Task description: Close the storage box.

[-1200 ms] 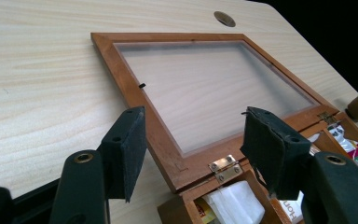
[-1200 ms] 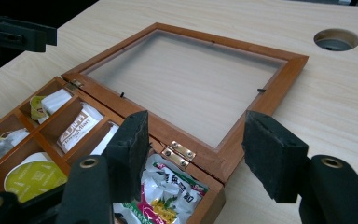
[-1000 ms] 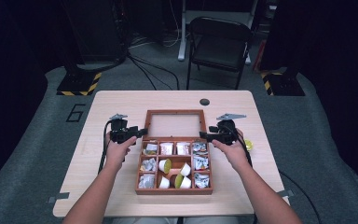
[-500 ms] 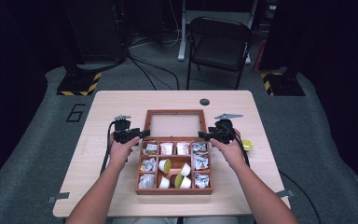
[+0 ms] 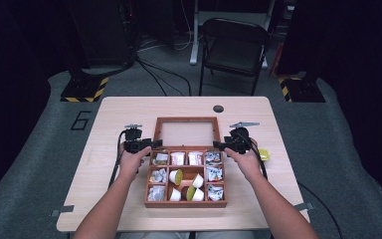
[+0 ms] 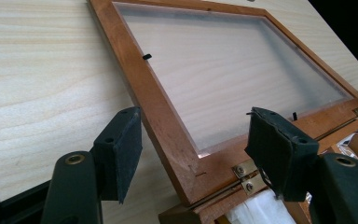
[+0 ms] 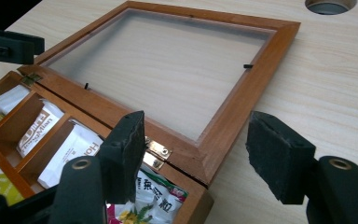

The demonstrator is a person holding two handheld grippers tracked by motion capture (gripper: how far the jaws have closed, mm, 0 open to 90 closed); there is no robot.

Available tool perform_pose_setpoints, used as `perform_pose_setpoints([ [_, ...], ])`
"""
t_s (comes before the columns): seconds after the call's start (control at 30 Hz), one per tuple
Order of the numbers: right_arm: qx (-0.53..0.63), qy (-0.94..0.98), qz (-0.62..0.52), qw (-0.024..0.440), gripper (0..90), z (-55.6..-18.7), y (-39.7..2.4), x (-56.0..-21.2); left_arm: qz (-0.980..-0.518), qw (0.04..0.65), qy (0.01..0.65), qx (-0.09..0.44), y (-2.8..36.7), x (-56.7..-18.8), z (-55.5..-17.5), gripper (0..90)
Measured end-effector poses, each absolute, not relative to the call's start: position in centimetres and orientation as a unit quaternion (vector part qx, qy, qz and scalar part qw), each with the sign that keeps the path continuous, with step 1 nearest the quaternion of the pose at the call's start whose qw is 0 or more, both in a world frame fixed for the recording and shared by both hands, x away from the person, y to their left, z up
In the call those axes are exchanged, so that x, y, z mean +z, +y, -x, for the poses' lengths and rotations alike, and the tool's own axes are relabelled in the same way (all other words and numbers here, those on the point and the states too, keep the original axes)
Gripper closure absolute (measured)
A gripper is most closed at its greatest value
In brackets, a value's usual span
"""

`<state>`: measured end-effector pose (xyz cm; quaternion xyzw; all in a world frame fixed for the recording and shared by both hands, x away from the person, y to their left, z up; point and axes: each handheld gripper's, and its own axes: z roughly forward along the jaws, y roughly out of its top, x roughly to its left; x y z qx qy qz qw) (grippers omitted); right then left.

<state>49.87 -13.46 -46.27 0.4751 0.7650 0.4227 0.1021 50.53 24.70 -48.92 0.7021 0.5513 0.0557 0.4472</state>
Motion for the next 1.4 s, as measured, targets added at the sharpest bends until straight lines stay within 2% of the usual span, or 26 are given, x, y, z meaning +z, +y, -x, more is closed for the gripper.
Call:
perform_pose_setpoints([
  [0.33, 0.422, 0.761, -0.481, 0.113, 37.6, -49.7, -14.4, -45.7, -0.703, 0.443, 0.555, 0.050, 24.3, -49.4, -50.8, 36.7],
  [0.9, 0.409, 0.751, -0.513, 0.075, 37.8, -50.9, -12.5, -47.8, -0.705, 0.437, 0.557, 0.047, 24.4, -49.7, -50.9, 39.1],
  [0.93, 0.414, 0.755, -0.502, 0.084, 37.8, -51.2, -12.6, -48.0, -0.705, 0.437, 0.557, 0.047, 24.4, -49.7, -50.9, 39.1],
  [1.4, 0.409, 0.745, -0.521, 0.076, 38.5, -52.3, -12.8, -48.8, -0.705, 0.438, 0.556, 0.048, 24.4, -49.7, -51.0, 40.1],
])
